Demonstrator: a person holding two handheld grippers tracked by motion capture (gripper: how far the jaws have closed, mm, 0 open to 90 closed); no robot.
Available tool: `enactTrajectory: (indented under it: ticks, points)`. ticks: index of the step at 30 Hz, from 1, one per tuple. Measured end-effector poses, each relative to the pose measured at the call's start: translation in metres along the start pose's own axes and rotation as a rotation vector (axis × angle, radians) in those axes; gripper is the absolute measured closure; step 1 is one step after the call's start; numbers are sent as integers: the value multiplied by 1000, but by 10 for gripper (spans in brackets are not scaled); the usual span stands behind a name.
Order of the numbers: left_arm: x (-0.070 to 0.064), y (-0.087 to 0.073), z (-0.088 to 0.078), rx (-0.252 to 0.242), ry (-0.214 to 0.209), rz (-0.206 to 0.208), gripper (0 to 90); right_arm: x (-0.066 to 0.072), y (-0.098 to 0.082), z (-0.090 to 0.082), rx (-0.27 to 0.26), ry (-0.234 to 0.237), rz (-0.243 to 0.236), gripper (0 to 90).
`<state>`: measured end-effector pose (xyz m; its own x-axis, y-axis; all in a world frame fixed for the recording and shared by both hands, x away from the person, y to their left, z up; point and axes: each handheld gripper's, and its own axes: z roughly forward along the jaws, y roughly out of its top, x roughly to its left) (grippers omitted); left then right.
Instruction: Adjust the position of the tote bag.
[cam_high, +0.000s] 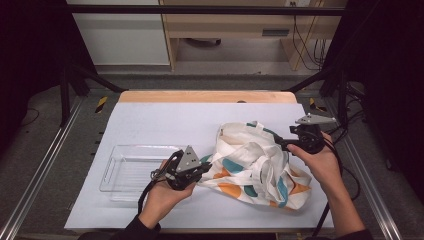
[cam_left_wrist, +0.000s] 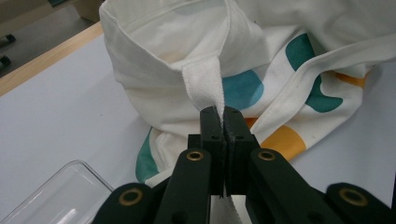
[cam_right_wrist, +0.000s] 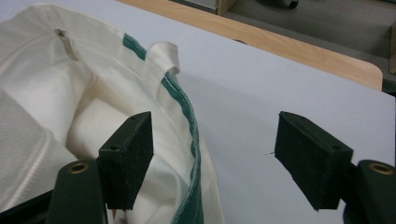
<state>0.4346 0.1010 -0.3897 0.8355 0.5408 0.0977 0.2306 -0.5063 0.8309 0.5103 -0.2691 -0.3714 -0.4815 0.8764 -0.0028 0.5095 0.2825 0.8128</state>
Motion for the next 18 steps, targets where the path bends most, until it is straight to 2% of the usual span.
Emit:
enactTrajectory:
  ticks: [7, 13, 18]
  points:
    - [-2, -5, -3, -2, -3, -6, 886, -3, 0, 10, 35, 8, -10, 335]
    - [-4, -12, -7, -9, -8, -15, 886, -4, -2, 14, 80, 19, -6, 411]
    - [-6, -16, -9, -8, -11, -15, 886, -2, -1, 13, 84, 33, -5, 443]
